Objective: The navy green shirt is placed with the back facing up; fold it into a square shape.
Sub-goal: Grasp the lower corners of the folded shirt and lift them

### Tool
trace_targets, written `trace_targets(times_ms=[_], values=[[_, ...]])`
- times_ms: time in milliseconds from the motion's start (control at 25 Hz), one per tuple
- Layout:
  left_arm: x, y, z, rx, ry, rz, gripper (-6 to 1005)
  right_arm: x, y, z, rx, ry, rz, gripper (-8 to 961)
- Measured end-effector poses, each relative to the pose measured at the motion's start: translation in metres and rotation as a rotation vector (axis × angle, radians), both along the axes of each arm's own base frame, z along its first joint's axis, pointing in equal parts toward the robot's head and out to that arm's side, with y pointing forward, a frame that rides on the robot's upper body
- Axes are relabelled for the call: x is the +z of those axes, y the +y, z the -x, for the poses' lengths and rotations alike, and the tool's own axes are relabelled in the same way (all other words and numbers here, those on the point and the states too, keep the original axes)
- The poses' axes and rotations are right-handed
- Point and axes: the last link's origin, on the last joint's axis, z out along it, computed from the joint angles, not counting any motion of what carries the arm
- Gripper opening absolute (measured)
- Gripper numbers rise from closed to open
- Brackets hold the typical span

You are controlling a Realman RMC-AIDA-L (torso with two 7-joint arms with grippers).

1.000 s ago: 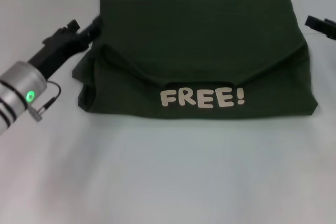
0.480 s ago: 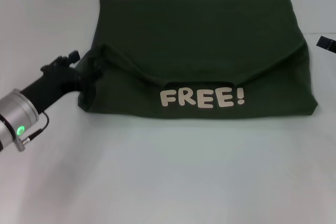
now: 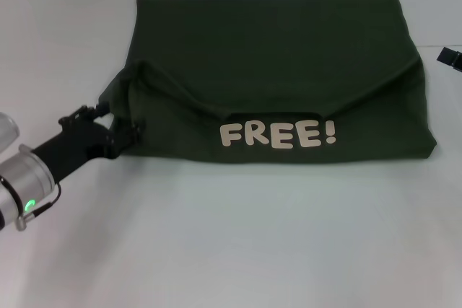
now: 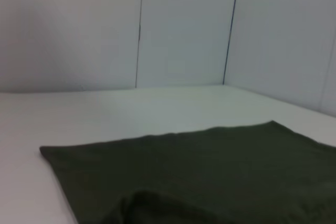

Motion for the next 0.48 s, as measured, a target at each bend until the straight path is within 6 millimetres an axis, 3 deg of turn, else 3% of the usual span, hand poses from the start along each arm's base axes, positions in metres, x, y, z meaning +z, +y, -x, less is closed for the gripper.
trace_targets(times_ms=[480], values=[[-0.016,-0.014,0.003,-0.017,0.044,0.092,799,0.004,0.001,-0.005,-0.031,0.0,-0.013,567]])
